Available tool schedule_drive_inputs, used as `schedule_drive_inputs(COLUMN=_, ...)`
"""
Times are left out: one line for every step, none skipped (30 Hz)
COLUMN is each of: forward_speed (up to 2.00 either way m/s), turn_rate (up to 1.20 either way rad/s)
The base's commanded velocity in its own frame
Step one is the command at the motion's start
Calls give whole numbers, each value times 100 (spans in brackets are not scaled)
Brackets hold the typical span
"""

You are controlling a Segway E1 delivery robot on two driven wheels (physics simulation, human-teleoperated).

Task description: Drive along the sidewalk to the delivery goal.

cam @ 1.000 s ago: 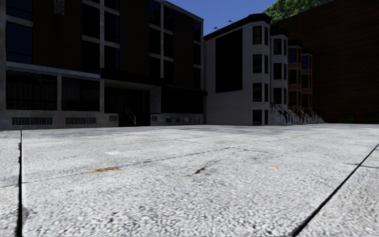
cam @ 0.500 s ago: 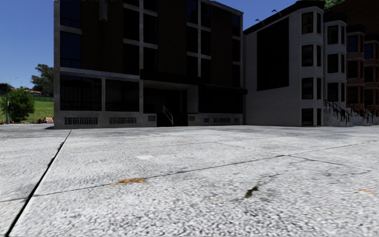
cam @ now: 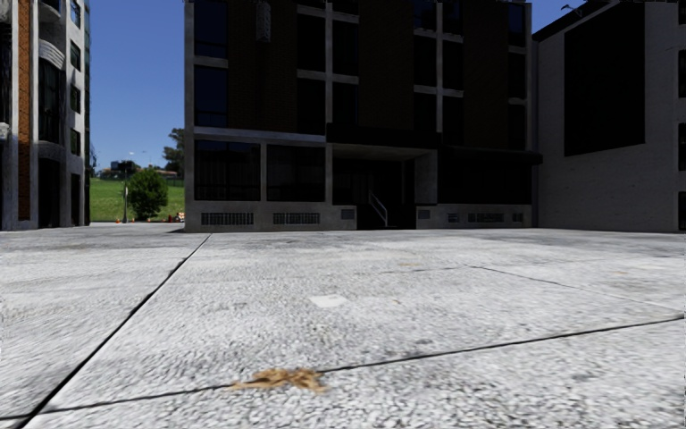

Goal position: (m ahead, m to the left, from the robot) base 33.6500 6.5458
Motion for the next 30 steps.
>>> schedule_drive_inputs(forward_speed=178, turn_rate=59)
schedule_drive_inputs(forward_speed=178, turn_rate=59)
schedule_drive_inputs(forward_speed=178, turn_rate=59)
schedule_drive_inputs(forward_speed=178, turn_rate=59)
schedule_drive_inputs(forward_speed=179, turn_rate=60)
schedule_drive_inputs(forward_speed=179, turn_rate=60)
schedule_drive_inputs(forward_speed=179, turn_rate=60)
schedule_drive_inputs(forward_speed=180, turn_rate=60)
schedule_drive_inputs(forward_speed=180, turn_rate=60)
schedule_drive_inputs(forward_speed=180, turn_rate=60)
schedule_drive_inputs(forward_speed=180, turn_rate=60)
schedule_drive_inputs(forward_speed=181, turn_rate=60)
schedule_drive_inputs(forward_speed=182, turn_rate=60)
schedule_drive_inputs(forward_speed=182, turn_rate=60)
schedule_drive_inputs(forward_speed=183, turn_rate=60)
schedule_drive_inputs(forward_speed=184, turn_rate=60)
schedule_drive_inputs(forward_speed=186, turn_rate=60)
schedule_drive_inputs(forward_speed=187, turn_rate=60)
schedule_drive_inputs(forward_speed=188, turn_rate=60)
schedule_drive_inputs(forward_speed=188, turn_rate=60)
schedule_drive_inputs(forward_speed=189, turn_rate=60)
schedule_drive_inputs(forward_speed=190, turn_rate=60)
schedule_drive_inputs(forward_speed=191, turn_rate=60)
schedule_drive_inputs(forward_speed=191, turn_rate=60)
schedule_drive_inputs(forward_speed=192, turn_rate=60)
schedule_drive_inputs(forward_speed=192, turn_rate=60)
schedule_drive_inputs(forward_speed=192, turn_rate=60)
schedule_drive_inputs(forward_speed=194, turn_rate=60)
schedule_drive_inputs(forward_speed=200, turn_rate=60)
schedule_drive_inputs(forward_speed=200, turn_rate=60)
